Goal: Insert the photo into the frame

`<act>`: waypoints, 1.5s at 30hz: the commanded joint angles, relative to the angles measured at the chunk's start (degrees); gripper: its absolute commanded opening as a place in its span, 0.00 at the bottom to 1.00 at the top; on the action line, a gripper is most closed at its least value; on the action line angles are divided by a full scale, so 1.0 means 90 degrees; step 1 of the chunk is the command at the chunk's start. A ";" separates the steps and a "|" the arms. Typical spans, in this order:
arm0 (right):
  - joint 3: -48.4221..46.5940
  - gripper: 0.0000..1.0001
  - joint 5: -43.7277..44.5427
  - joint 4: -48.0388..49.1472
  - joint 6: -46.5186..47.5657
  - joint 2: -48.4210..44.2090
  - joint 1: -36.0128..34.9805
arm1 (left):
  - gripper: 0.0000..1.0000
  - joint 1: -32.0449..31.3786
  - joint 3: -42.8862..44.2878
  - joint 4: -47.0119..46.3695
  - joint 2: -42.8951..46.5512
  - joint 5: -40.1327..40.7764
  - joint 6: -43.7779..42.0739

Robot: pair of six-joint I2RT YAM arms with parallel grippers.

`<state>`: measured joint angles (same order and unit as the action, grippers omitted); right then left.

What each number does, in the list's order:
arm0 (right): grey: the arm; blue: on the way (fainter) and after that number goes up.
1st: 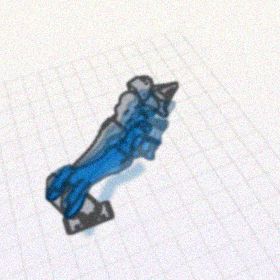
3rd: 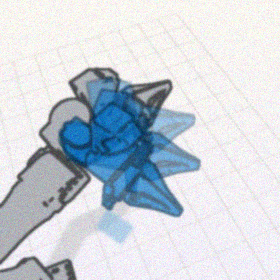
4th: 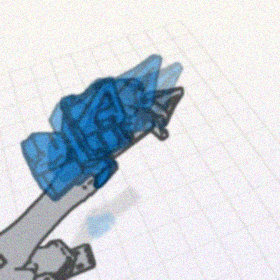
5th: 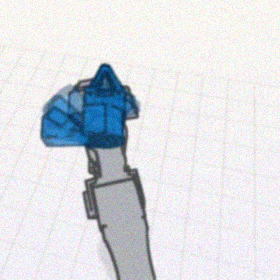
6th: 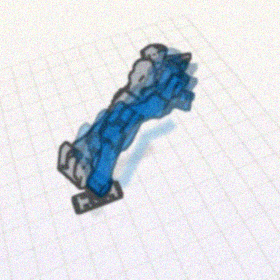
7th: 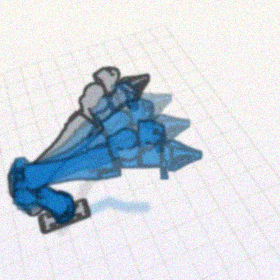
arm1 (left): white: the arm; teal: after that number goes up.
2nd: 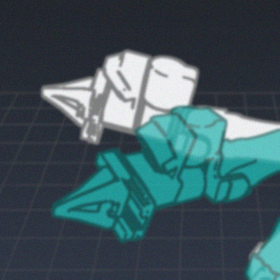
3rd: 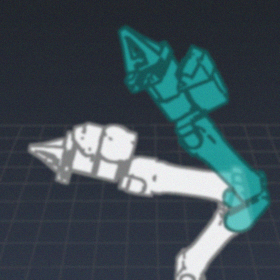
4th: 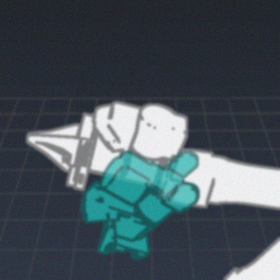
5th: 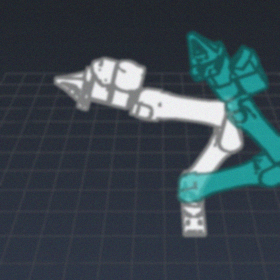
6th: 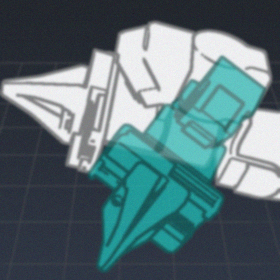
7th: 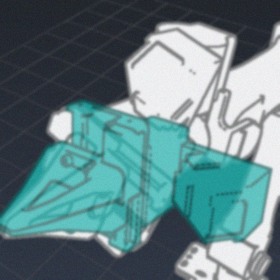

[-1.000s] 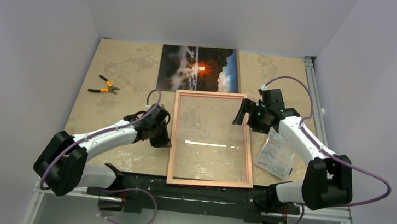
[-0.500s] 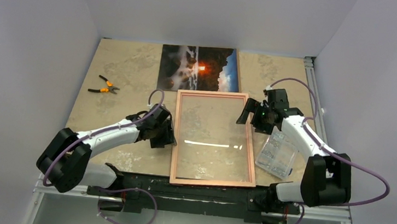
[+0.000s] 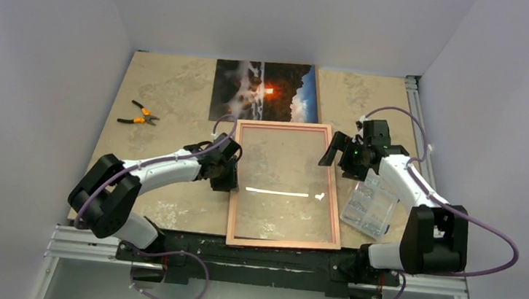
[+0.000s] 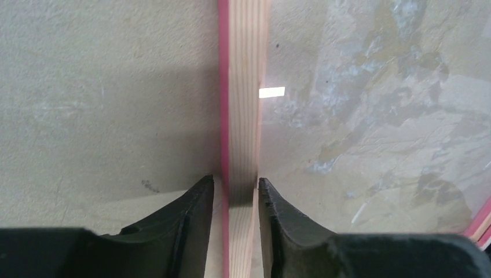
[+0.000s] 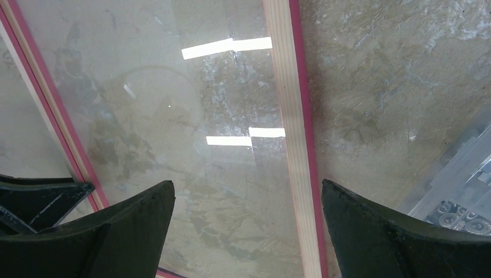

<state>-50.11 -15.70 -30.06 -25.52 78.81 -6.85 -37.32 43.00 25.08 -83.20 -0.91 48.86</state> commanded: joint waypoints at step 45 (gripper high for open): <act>-0.8966 0.80 -0.0384 -0.1087 -0.0618 0.6837 -0.0039 | 0.87 0.4127 0.6873 0.1853 -0.4090 -0.1540 -0.1781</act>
<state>-126.67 -17.52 -36.91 -29.71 138.82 -6.74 -0.14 98.45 34.65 -117.43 -18.52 36.47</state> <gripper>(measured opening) 0.835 0.878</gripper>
